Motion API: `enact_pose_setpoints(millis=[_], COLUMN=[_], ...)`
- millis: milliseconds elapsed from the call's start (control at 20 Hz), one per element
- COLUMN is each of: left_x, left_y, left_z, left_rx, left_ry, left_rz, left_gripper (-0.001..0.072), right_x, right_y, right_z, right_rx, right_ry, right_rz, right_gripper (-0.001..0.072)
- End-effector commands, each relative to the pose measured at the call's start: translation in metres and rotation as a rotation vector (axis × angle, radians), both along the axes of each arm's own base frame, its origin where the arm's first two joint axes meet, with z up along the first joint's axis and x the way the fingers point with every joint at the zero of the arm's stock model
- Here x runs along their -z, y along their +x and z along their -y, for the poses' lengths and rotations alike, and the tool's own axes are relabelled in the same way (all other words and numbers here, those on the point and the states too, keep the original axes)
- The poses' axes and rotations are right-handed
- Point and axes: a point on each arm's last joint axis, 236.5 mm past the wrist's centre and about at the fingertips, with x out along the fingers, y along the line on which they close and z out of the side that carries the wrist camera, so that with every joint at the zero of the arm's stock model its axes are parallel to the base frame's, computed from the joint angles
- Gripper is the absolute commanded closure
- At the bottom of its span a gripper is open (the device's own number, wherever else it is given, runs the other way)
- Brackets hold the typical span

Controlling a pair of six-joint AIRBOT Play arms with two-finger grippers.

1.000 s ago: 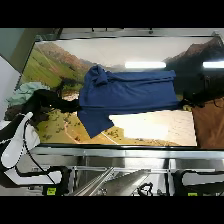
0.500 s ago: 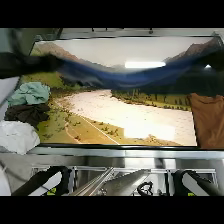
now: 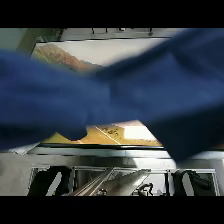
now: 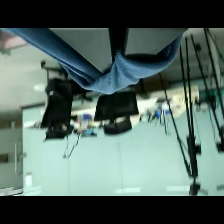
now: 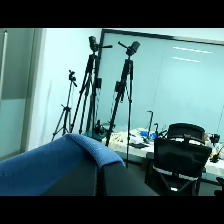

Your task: Fold the shirts.

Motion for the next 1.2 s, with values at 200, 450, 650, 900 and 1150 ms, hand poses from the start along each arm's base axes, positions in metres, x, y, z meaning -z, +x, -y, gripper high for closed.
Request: enact_pose_setpoints(millis=[200,450,650,900,1150], left_x=[0.183,0.418,0.564,0.615,0.585], left_y=[0.188,0.295,0.345,0.403,0.446], left_z=[0.039,0.062,0.039,-0.007,-0.020], left_rx=[0.115,0.122,0.036,-0.021,0.006], left_ry=[0.037,0.093,0.068,-0.043,-0.072], left_rz=[-0.636,-1.112,-1.318,-1.382,-1.324], left_gripper=[0.0691,0.0691,0.0691,0.0691,0.0691], right_x=[0.161,0.395,0.543,0.596,0.582], right_y=[0.139,0.235,0.289,0.363,0.406], right_z=[0.007,0.006,0.033,0.071,0.072], right_rx=[-0.180,-0.194,-0.061,0.006,-0.080], right_ry=[0.133,0.321,0.410,0.519,0.568], right_rz=[-0.585,-1.091,-1.299,-1.346,-1.360], right_gripper=[0.0698,0.0698,0.0699,0.0699,0.0700])
